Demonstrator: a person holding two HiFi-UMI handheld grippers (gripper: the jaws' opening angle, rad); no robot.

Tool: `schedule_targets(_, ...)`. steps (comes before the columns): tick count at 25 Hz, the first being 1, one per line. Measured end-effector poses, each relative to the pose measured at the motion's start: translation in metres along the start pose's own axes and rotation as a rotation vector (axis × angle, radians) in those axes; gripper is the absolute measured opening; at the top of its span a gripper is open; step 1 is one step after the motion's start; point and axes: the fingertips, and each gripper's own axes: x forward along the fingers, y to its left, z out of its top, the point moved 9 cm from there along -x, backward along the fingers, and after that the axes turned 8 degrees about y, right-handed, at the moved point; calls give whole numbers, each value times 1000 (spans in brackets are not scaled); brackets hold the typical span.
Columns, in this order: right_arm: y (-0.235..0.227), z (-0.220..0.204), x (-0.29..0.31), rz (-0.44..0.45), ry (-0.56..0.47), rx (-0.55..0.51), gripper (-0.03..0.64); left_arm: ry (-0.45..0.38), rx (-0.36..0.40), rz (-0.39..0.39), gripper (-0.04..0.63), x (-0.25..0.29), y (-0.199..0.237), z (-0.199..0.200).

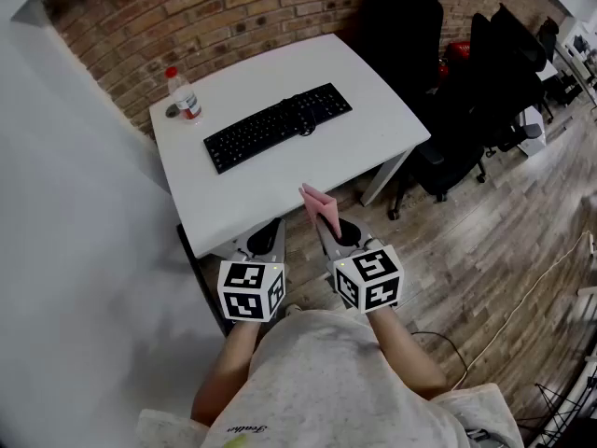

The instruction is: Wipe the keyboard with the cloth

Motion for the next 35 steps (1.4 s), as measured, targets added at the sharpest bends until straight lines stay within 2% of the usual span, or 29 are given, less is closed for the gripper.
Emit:
schedule_targets(9, 17, -1, 22, 13, 30, 19, 23, 19, -25, -16, -5, 0, 30, -7)
schedule_targets(15, 10, 1, 35, 20, 45, 25, 23, 26, -40, -22, -5, 12, 38, -3)
schedule_targets(24, -37, 19, 73, 80, 56, -15, 23, 35, -65, 27, -5, 61, 48, 15)
schedule_targets(35, -118, 64, 121, 210, 89, -38, 23, 47, -116, 117, -5, 136, 44, 69)
